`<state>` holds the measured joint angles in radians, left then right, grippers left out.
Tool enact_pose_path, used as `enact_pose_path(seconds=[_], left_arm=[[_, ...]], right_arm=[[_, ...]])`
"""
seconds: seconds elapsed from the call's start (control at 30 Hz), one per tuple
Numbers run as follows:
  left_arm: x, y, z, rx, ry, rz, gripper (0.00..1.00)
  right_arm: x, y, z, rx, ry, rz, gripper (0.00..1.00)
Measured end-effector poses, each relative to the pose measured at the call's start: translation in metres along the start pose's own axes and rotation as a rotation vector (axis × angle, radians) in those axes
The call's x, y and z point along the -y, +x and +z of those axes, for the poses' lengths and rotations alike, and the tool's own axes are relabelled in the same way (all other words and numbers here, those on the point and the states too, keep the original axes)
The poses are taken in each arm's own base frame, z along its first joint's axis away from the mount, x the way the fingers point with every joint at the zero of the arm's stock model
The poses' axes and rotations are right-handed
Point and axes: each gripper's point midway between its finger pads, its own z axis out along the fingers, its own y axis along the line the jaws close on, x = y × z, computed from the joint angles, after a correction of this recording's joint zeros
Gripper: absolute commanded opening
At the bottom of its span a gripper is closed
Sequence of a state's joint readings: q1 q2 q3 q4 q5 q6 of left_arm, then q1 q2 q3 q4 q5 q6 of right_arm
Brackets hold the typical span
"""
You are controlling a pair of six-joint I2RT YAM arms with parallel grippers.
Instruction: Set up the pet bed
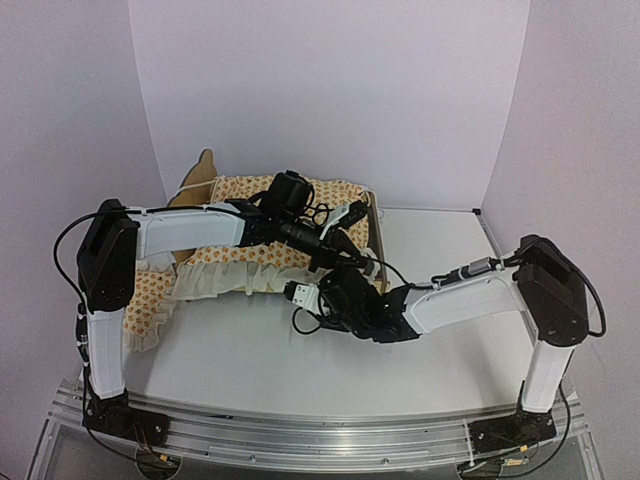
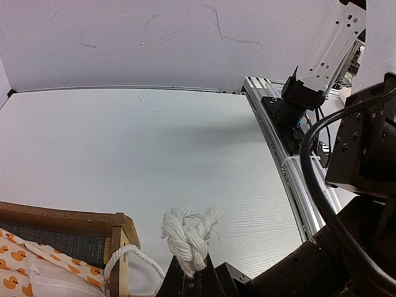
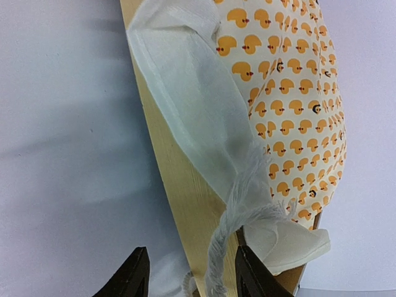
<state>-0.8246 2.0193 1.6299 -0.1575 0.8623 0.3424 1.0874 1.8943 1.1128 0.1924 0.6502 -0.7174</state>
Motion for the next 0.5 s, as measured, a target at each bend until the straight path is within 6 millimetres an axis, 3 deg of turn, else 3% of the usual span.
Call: enact_pose_path(seconds=[0.1,0.3,0.5], left_arm=[[0.0,0.0,0.0,0.0,0.0,0.0,0.0],[0.0,0.0,0.0,0.0,0.0,0.0,0.0],[-0.001,0.001,0.0,-0.001,0.0,-0.002,0.0]], right_arm=[[0.004,0.012,0.003,-0.045,0.009,-0.02,0.42],[0.005,0.027,0.009,-0.106,0.018,-0.051,0.02],[-0.003,0.034,0.014,-0.134,0.005,-0.055,0.0]])
